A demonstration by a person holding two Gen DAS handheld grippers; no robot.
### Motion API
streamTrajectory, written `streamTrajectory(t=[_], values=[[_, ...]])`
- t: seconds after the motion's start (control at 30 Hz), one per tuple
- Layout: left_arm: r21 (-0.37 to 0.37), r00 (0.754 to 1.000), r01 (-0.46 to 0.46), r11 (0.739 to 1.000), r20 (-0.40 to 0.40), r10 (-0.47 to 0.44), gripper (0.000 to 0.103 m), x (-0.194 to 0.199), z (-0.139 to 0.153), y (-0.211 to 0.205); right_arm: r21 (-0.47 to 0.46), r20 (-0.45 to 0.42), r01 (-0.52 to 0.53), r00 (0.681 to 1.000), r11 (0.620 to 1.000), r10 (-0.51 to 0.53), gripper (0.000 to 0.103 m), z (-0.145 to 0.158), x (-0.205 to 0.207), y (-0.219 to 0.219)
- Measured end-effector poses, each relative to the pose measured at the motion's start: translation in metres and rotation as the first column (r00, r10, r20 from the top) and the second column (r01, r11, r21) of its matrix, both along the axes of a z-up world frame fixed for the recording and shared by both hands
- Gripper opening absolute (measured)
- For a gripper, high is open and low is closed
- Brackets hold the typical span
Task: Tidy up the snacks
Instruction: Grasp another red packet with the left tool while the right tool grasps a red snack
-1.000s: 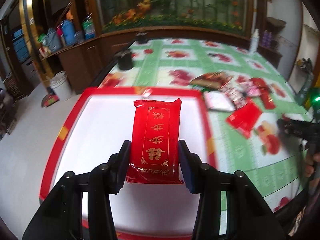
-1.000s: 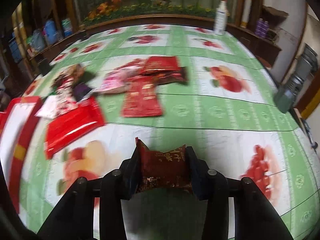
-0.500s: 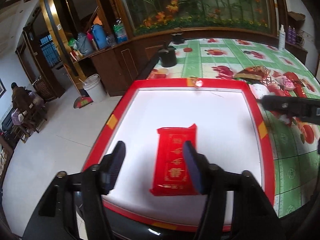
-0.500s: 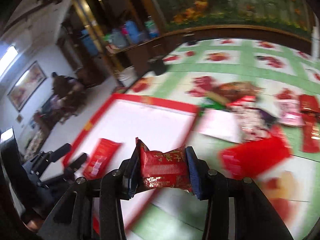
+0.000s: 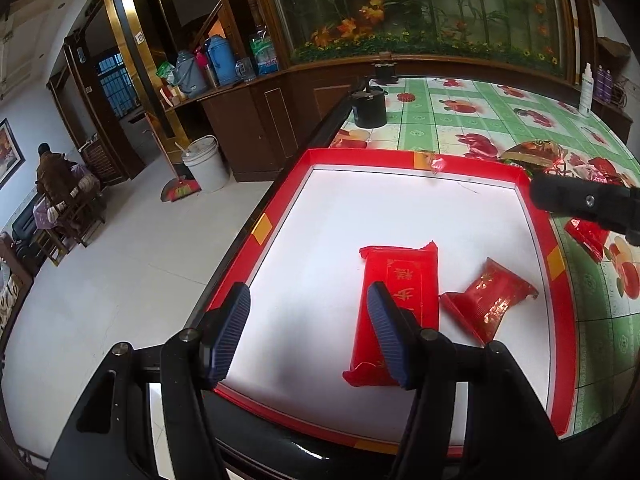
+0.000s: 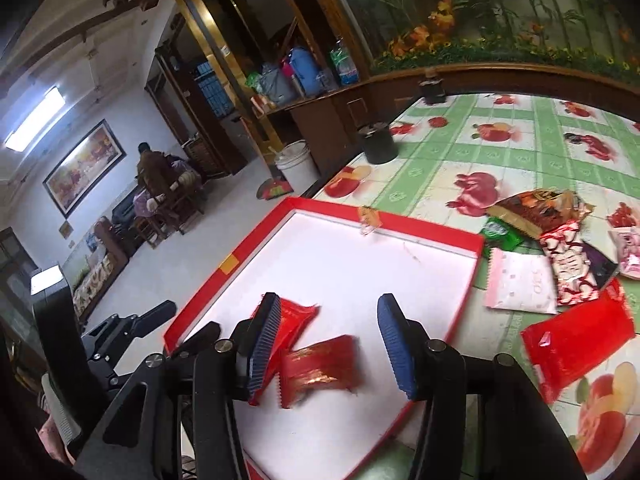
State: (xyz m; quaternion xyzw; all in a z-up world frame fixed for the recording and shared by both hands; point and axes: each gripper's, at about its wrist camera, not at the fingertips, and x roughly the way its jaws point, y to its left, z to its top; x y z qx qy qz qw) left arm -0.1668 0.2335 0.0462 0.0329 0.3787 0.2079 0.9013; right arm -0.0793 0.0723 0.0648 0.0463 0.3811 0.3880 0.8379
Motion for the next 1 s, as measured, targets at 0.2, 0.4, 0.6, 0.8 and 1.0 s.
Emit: streamTrajectory(t=[0.2,0.4,0.6,0.8,1.0], values=[[0.013,1.000,0.008,1.000,-0.006,-0.008,0.060,0.002,0.002,-0.008,-0.006,0.001,0.034,0.999,0.999,-0.034,0.052,-0.001,0.005,-0.019],[0.014,0.998,0.051,0.999,-0.026,-0.051,0.060,0.010,0.005,-0.024,-0.012,0.016,0.076,0.997,0.997,-0.076,0.052,0.000,0.014,-0.051],[-0.052,0.976,0.209,0.977,-0.048,-0.211,0.063,0.035,0.012,-0.069,-0.059,0.037,0.263,0.965,0.963,-0.261,0.053,-0.003,0.047,-0.139],[-0.110,0.934,0.338,0.935,-0.085,-0.347,0.065,0.076,0.012,-0.123,-0.166,0.034,0.449,0.892,0.878,-0.450,0.054,-0.017,0.078,-0.221],[-0.143,0.877,0.446,0.883,-0.128,-0.464,0.065,0.106,0.002,-0.173,-0.203,-0.010,0.505,0.855,0.839,-0.518,0.054,-0.029,0.098,-0.254]])
